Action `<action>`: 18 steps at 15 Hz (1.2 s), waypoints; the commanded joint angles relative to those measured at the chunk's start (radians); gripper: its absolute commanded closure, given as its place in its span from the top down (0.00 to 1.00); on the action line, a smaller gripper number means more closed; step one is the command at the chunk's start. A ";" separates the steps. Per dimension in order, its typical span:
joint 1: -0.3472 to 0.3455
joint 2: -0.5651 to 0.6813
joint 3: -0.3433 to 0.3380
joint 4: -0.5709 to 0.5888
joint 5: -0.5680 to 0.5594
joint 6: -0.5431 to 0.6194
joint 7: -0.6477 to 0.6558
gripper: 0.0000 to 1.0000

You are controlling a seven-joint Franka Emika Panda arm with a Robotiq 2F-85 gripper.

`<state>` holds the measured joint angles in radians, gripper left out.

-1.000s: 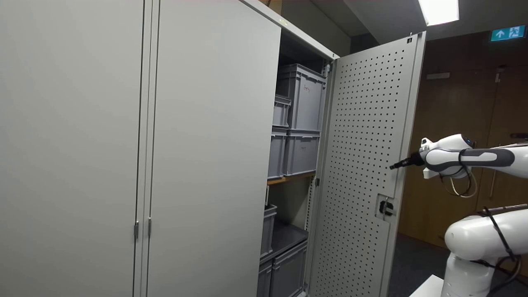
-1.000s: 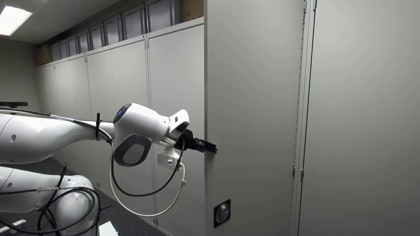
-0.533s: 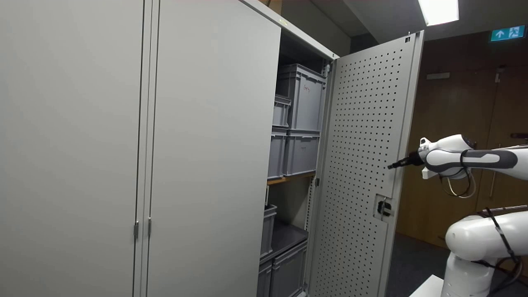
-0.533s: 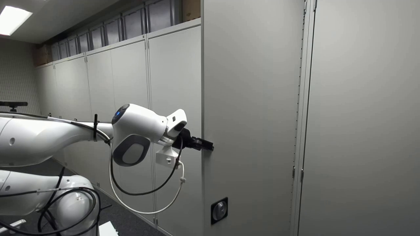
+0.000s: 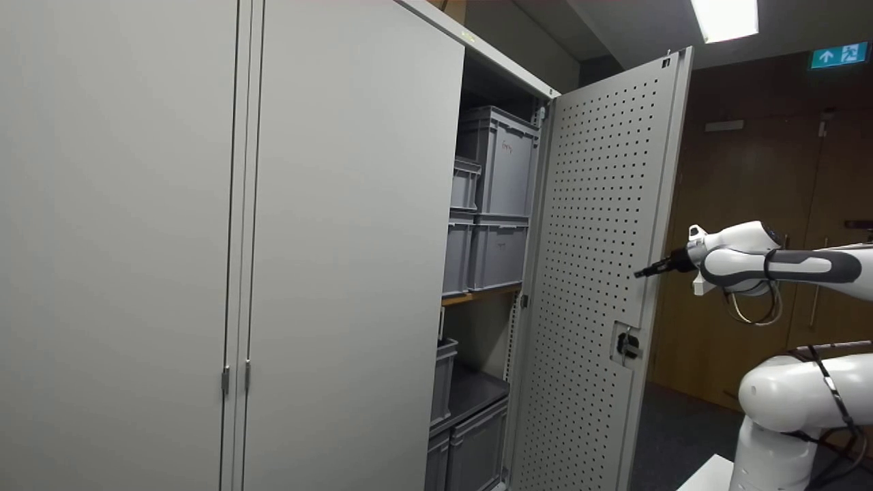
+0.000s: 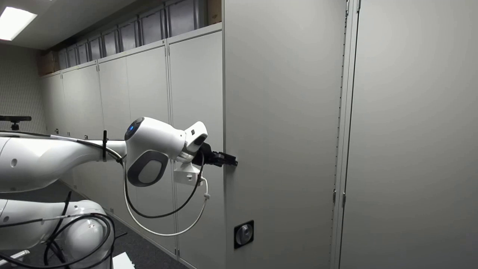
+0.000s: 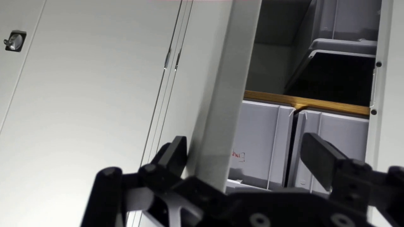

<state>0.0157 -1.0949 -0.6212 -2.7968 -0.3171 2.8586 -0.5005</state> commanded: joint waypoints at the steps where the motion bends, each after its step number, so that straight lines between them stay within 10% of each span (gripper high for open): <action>1: 0.078 0.001 0.034 0.015 0.044 0.020 -0.037 1.00; 18: 0.321 0.041 0.057 0.054 0.075 0.033 -0.090 1.00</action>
<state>0.2909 -1.0768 -0.5573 -2.7701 -0.2796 2.8641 -0.5248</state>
